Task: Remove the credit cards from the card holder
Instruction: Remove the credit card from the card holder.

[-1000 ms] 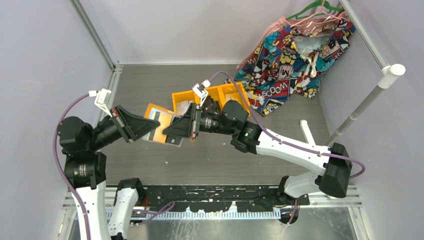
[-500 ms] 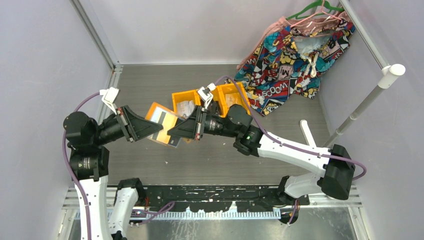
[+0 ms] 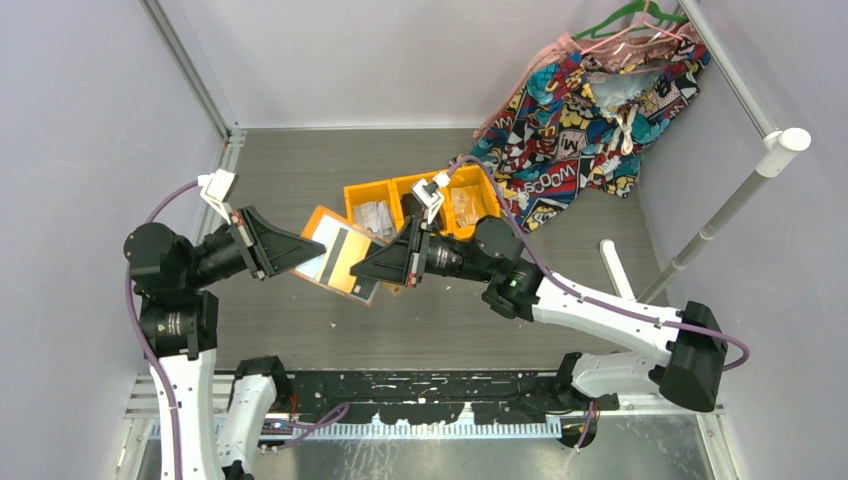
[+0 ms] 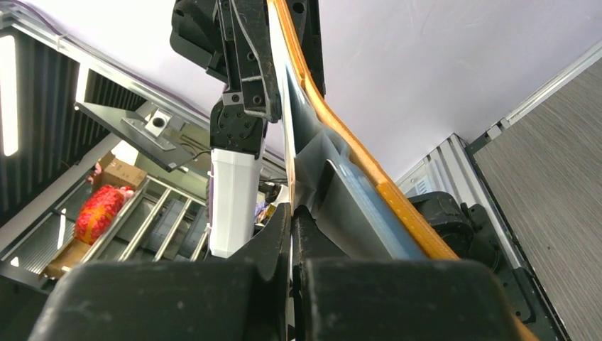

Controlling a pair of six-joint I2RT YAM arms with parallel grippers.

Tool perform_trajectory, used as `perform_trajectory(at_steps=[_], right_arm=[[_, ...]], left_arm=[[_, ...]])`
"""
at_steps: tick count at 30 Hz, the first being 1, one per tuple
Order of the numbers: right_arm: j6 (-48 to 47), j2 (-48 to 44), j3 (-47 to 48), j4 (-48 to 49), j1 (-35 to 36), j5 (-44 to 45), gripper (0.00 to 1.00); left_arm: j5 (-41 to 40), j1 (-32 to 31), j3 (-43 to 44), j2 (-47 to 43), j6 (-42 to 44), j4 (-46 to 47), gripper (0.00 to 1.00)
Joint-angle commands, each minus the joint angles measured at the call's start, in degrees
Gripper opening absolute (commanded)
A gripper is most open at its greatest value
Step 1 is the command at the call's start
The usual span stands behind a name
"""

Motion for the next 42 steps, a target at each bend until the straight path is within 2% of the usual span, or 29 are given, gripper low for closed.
perform_trajectory(at_steps=[1, 4, 7, 8, 11, 13, 14, 17, 18, 22, 23, 24, 26, 30, 34, 39, 42], right_arm=[[-1.06, -2.45, -0.67, 1.28, -0.18, -0.28, 0.01], [-0.06, -2.18, -0.82, 3.94, -0.21, -1.06, 0.01], [1.69, -1.15, -0.57, 7.29, -0.20, -0.54, 0.07], [2.55, -0.36, -0.25, 8.82, -0.15, -0.57, 0.11], [5.16, 2.42, 1.22, 12.55, -0.08, -0.97, 0.39], [6.54, 4.20, 1.65, 15.43, -0.10, -1.26, 0.46], [7.13, 4.77, 1.76, 16.44, -0.08, -1.16, 0.45], [7.57, 5.40, 2.21, 16.63, -0.12, -0.83, 0.26], [7.57, 5.31, 2.23, 16.54, -0.08, -0.76, 0.21], [6.69, 4.55, 2.42, 15.26, -0.05, -0.63, 0.13], [6.51, 4.44, 2.67, 14.89, 0.02, -0.65, 0.13], [6.39, 4.55, 2.93, 14.66, 0.04, -0.71, 0.12], [6.36, 4.89, 3.54, 14.49, 0.11, -1.14, 0.12], [5.89, 5.09, 3.77, 13.68, 0.25, -1.63, 0.11], [4.68, 3.35, 2.76, 12.17, 0.29, -1.66, 0.11], [1.51, -1.29, -0.34, 6.91, -0.26, -1.89, 0.11], [1.25, -3.92, -2.65, 5.52, -1.63, -1.57, 0.05]], left_arm=[[-0.68, 0.12, 1.78, 0.07, -0.65, 3.77, 0.00], [-1.49, 0.13, 1.92, 0.10, -0.35, 3.19, 0.00], [-2.50, 0.13, 2.63, 0.31, 1.75, 0.39, 0.00], [-2.81, 0.13, 2.51, 0.23, 2.14, -0.19, 0.00], [-2.80, 0.13, 1.73, -0.40, 2.10, -0.52, 0.00], [-2.58, 0.14, 1.69, -0.52, 2.18, -0.64, 0.00], [-2.42, 0.08, 1.81, -0.48, 2.16, -0.67, 0.00], [-1.98, 0.11, 2.12, -0.22, 2.31, -0.76, 0.00], [-1.89, 0.08, 2.06, -0.25, 2.27, -0.97, 0.04], [-0.80, 0.14, 1.40, -0.24, 2.34, -1.53, 0.38], [-0.66, 0.07, 1.20, -0.44, 2.40, -1.73, 0.45], [-0.49, 0.11, 0.90, -0.61, 2.44, -1.62, 0.46], [-0.43, 0.12, 0.64, -0.92, 2.40, -1.11, 0.43], [-0.73, 0.13, 1.53, -0.16, 3.46, -2.18, 0.21], [-5.77, 0.11, 4.87, 0.18, 13.38, -10.85, 0.01], [-9.96, 0.11, 9.39, 1.63, 18.25, -15.94, 0.00], [-11.06, 0.11, 9.53, 1.51, 18.35, -15.03, 0.00]])
